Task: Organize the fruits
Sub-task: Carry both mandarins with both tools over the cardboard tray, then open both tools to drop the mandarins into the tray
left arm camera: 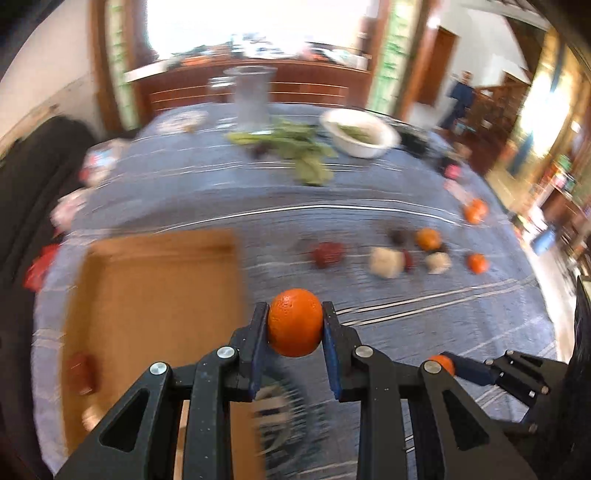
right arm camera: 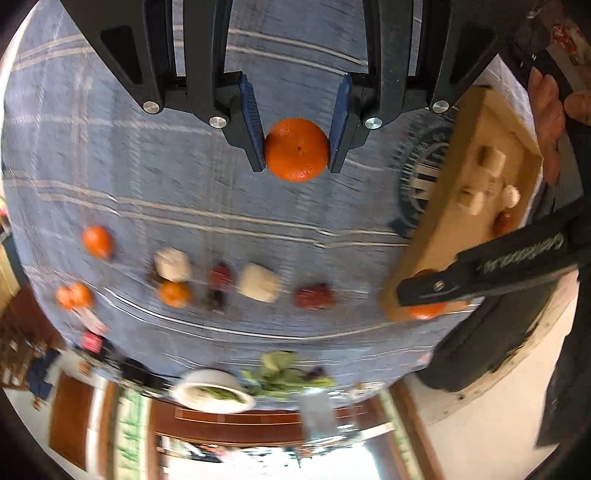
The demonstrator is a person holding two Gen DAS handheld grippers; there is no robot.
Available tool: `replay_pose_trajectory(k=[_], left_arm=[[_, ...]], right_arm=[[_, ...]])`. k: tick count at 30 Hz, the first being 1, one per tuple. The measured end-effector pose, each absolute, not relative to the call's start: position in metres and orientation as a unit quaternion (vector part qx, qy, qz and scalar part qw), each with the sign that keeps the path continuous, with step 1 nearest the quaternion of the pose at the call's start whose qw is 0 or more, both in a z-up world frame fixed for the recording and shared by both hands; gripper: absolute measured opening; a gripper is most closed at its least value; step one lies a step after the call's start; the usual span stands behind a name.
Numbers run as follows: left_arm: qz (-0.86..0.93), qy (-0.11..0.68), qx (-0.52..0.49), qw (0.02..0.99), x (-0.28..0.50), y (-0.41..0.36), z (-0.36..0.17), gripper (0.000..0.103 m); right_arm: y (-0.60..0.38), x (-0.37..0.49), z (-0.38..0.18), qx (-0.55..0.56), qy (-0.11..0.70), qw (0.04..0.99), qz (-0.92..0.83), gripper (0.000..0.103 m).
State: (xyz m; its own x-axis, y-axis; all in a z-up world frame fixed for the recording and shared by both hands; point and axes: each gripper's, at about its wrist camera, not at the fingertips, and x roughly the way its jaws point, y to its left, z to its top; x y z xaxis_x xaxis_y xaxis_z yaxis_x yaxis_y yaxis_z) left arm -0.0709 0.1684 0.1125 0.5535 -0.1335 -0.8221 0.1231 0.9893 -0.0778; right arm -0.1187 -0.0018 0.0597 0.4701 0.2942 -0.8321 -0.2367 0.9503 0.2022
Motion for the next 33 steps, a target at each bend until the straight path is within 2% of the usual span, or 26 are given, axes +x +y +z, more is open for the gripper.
replay_pose_trajectory(k=[10, 18, 24, 26, 28, 31, 33], left_arm=[[0.072, 0.502, -0.039, 0.861, -0.109, 0.297, 0.091, 0.026], [0.104, 0.530, -0.034, 0.841, -0.125, 0.327, 0.067, 0.027], [0.093, 0.529, -0.021, 0.843, -0.123, 0.327, 0.067, 0.027], [0.092, 0.525, -0.024, 0.846, -0.120, 0.327, 0.071, 0.036], [0.091, 0.518, -0.029, 0.850, -0.118, 0.327, 0.076, 0.049], [0.085, 0.509, -0.027, 0.856, -0.109, 0.322, 0.088, 0.051], [0.077, 0.503, -0.027, 0.860, -0.101, 0.315, 0.096, 0.058]], right_arm=[[0.117, -0.114, 0.067, -0.034, 0.483, 0.822, 0.299, 0.037], [0.196, -0.134, 0.057, -0.101, 0.484, 0.792, 0.359, 0.038], [0.217, -0.145, 0.041, -0.129, 0.491, 0.785, 0.355, 0.038], [0.220, -0.146, 0.042, -0.129, 0.489, 0.786, 0.354, 0.038], [0.224, -0.148, 0.044, -0.140, 0.483, 0.790, 0.350, 0.038], [0.219, -0.145, 0.045, -0.130, 0.486, 0.788, 0.355, 0.039], [0.211, -0.148, 0.050, -0.119, 0.478, 0.795, 0.353, 0.050]])
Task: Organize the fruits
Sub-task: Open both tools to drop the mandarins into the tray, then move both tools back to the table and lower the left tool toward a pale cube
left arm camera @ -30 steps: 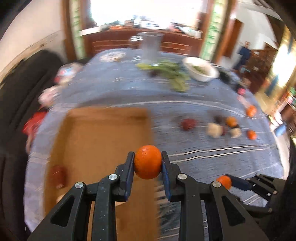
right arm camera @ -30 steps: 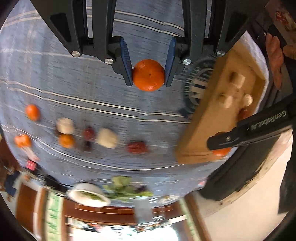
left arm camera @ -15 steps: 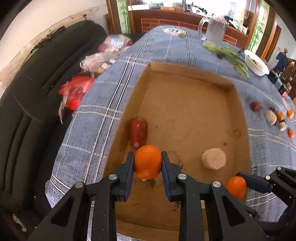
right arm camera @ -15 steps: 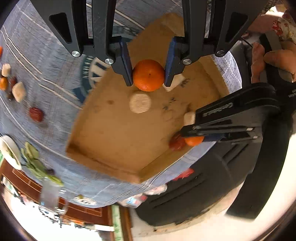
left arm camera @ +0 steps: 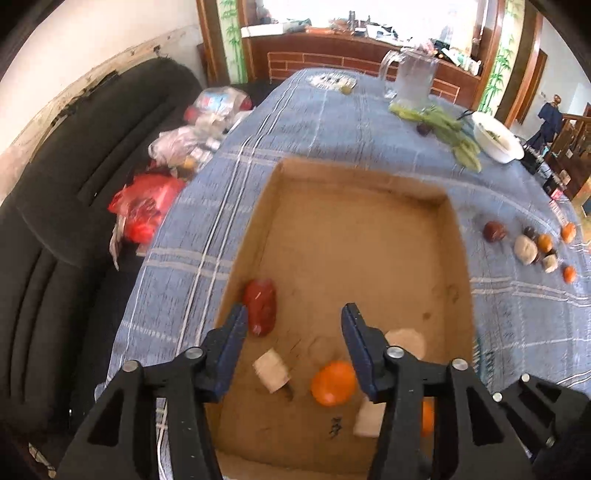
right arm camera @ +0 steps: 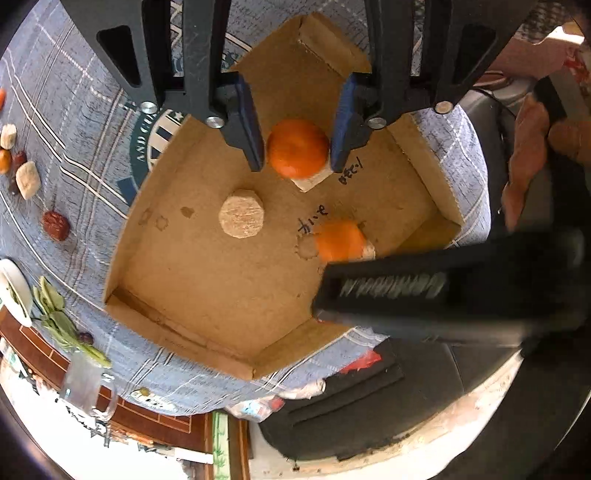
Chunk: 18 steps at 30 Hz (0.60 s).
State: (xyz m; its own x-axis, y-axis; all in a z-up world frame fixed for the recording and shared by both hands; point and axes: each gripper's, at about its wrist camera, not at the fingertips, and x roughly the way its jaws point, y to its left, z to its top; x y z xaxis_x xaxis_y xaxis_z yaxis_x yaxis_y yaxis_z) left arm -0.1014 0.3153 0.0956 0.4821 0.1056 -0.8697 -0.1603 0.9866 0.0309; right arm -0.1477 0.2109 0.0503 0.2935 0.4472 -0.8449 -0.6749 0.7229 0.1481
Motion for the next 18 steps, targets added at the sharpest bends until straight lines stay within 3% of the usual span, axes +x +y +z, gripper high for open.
replay_pose_trajectory(k=[4, 18], left_arm=[[0.051, 0.489, -0.024, 0.870, -0.086, 0.290, 0.109, 0.070], [-0.070, 0.505, 0.026, 0.860, -0.055, 0.165, 0.108, 0.070]], right_arm=[[0.188, -0.147, 0.064, -0.096, 0.462, 0.817, 0.332, 0.056], [0.057, -0.136, 0.065, 0.013, 0.478, 0.861, 0.174, 0.057]])
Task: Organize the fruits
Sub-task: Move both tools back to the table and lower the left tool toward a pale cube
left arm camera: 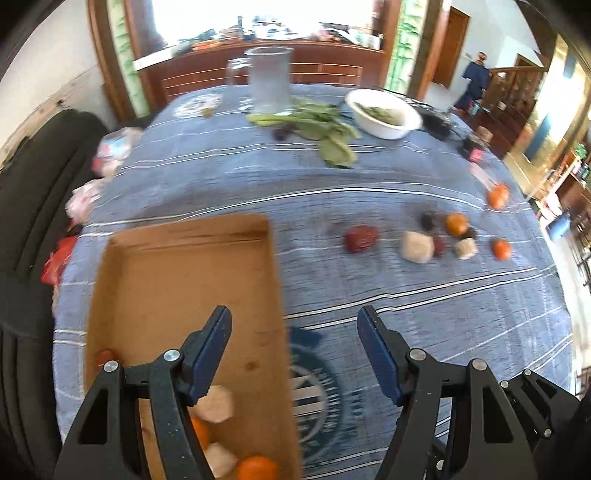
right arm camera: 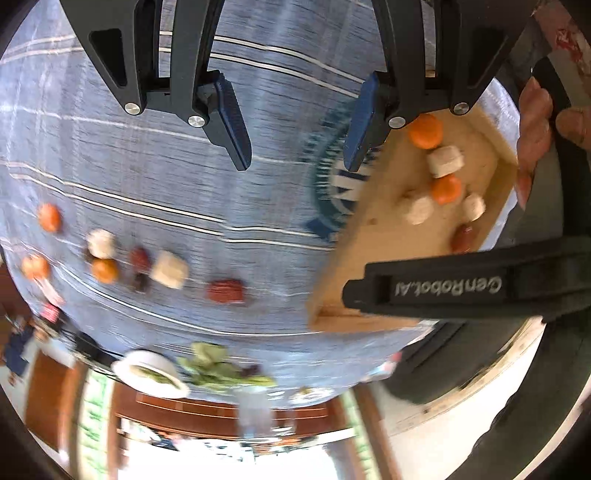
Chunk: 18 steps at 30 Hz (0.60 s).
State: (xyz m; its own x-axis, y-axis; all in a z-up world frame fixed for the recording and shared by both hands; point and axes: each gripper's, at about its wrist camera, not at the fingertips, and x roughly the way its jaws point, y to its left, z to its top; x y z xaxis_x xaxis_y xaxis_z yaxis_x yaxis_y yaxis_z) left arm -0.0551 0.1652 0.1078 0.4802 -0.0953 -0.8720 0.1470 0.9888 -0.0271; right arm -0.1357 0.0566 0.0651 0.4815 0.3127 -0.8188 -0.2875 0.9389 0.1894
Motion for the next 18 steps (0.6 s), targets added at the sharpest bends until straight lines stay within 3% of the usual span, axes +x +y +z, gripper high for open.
replay_pose_trajectory(k=[5, 18], left_arm=[[-0.093, 0.516, 0.025, 0.851, -0.047, 0.132, 0.103, 0.070], [-0.060, 0.531, 0.020, 0.845, -0.046, 0.109, 0.091, 0.070]], right_arm=[[0.021, -0.134, 0.069, 0.029, 0.476, 0.868, 0.138, 0.066], [-0.018, -0.117, 0.044, 0.049, 0.505, 0.848, 0.152, 0.066]])
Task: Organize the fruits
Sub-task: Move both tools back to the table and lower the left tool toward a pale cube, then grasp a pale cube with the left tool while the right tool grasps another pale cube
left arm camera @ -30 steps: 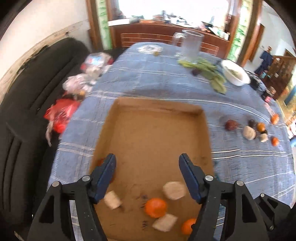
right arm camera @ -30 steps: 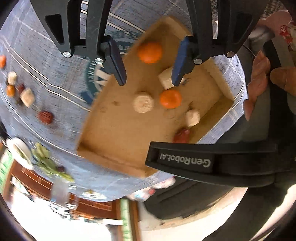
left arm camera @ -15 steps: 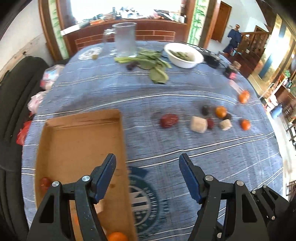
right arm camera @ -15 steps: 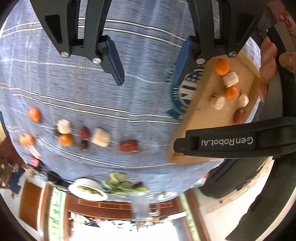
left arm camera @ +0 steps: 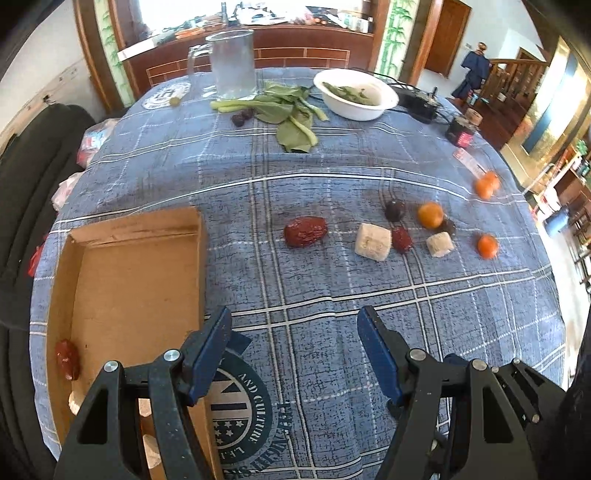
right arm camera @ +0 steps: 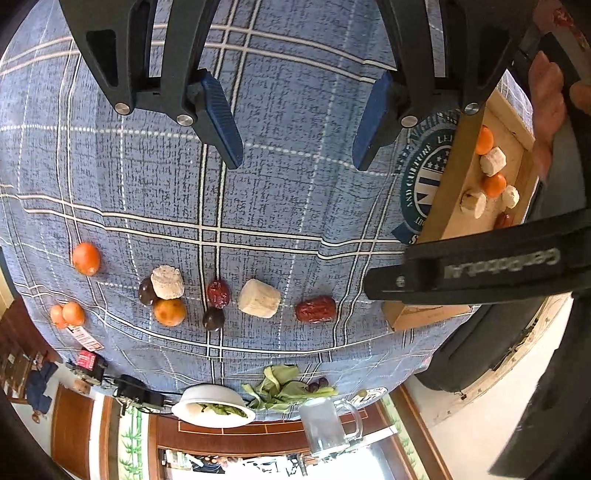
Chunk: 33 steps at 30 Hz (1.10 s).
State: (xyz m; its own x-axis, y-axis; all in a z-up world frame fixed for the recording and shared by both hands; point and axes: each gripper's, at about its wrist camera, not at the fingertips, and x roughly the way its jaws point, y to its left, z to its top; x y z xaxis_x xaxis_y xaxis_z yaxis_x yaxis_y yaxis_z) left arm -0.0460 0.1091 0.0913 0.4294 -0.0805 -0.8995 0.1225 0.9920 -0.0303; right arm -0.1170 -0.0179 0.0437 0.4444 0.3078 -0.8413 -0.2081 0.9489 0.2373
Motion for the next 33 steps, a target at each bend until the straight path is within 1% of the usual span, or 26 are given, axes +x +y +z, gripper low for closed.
replay_pose_trajectory(k=[4, 8, 12, 18, 23, 26, 28, 30, 33], left_arm=[[-0.035, 0.530, 0.016, 0.847, -0.049, 0.117, 0.090, 0.070], [-0.012, 0.540, 0.007, 0.842, -0.047, 0.127, 0.080, 0.070], [-0.009, 0.546, -0.011, 0.838, -0.043, 0.128, 0.074, 0.070], [-0.053, 0.534, -0.015, 0.844, -0.028, 0.099, 0.076, 0.070], [-0.099, 0.521, -0.003, 0.848, -0.005, 0.065, 0.064, 0.069], [-0.119, 0.526, 0.004, 0.842, 0.008, 0.050, 0.052, 0.069], [-0.123, 0.537, 0.008, 0.835, 0.015, 0.044, 0.042, 0.059], [-0.127, 0.545, 0.009, 0.829, 0.020, 0.040, 0.034, 0.051], [-0.125, 0.556, 0.014, 0.821, 0.027, 0.036, 0.023, 0.043]], right_arm=[[-0.033, -0.107, 0.034, 0.049, 0.510, 0.845, 0.154, 0.066], [-0.067, -0.094, 0.022, 0.072, 0.516, 0.844, 0.130, 0.066], [-0.101, -0.078, 0.022, 0.093, 0.508, 0.850, 0.101, 0.066], [-0.121, -0.054, 0.025, 0.096, 0.498, 0.857, 0.096, 0.066], [-0.123, -0.032, 0.024, 0.105, 0.487, 0.860, 0.113, 0.066], [-0.120, -0.021, 0.024, 0.098, 0.480, 0.864, 0.120, 0.060], [-0.117, -0.015, 0.022, 0.086, 0.478, 0.866, 0.123, 0.059], [-0.115, -0.010, 0.017, 0.075, 0.480, 0.865, 0.124, 0.055], [-0.113, -0.001, 0.009, 0.071, 0.488, 0.860, 0.130, 0.053]])
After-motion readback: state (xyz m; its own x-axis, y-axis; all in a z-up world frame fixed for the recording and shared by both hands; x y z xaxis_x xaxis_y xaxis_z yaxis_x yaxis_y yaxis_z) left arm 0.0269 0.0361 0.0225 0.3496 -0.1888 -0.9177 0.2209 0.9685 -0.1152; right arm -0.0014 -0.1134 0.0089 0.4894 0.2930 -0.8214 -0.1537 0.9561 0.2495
